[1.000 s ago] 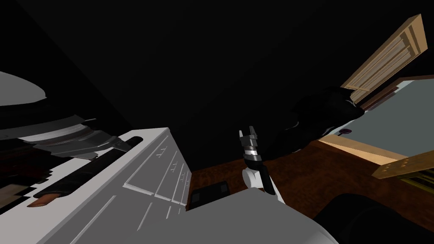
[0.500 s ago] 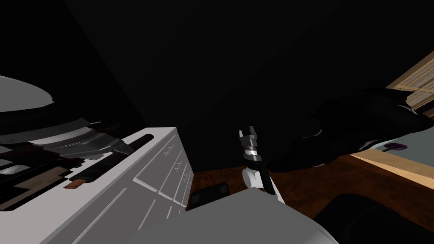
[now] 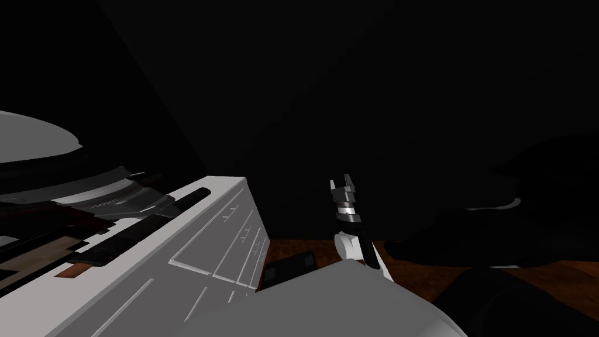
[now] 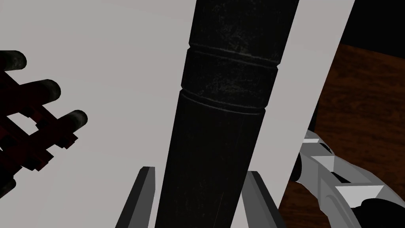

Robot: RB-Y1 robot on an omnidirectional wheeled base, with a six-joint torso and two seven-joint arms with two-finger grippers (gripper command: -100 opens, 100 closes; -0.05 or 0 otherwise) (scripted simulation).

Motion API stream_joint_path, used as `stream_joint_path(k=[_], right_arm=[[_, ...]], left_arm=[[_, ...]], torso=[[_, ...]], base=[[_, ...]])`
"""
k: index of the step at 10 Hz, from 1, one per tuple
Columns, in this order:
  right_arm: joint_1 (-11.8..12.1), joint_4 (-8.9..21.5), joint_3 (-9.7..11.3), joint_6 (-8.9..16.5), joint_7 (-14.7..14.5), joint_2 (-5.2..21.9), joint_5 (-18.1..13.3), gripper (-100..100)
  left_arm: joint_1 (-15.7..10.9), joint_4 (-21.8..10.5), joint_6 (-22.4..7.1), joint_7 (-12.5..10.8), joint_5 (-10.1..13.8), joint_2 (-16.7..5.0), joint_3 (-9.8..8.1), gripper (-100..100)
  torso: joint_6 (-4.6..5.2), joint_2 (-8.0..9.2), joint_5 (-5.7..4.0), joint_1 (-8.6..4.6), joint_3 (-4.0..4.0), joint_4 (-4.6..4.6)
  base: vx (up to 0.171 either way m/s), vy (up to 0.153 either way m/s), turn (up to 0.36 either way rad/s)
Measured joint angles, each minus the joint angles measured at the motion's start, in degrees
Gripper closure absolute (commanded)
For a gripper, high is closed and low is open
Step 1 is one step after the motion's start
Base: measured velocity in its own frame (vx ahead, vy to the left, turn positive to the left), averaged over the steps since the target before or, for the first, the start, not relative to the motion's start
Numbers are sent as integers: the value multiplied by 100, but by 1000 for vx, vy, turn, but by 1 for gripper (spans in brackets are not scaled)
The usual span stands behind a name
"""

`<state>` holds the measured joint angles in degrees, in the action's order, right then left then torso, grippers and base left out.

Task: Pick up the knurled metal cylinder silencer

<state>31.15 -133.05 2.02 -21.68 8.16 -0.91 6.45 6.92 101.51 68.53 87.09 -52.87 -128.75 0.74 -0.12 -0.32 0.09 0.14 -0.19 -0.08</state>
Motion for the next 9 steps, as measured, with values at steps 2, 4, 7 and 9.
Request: stream_joint_path(k=[2,4,7,9], right_arm=[[0,0,0,0,0,0,0,0],[0,0,0,0,0,0,0,0],[-2,0,0,0,0,0,0,0],[-4,1,0,1,0,1,0,0]], left_arm=[[-2,4,1,8,0,-1,-3,100],[-1,3,1,5,0,-1,-2,0],[-15,-60,32,-53,24,-17,24,100],[2,-235,97,-227,101,-79,43,100]], torso=[[-4,11,4,10,6,2],[-2,13,4,11,8,3],[9,32,7,22,17,6],[15,61,6,25,34,12]], base=[[0,0,0],[0,0,0],[-85,43,-259],[-197,62,-385]])
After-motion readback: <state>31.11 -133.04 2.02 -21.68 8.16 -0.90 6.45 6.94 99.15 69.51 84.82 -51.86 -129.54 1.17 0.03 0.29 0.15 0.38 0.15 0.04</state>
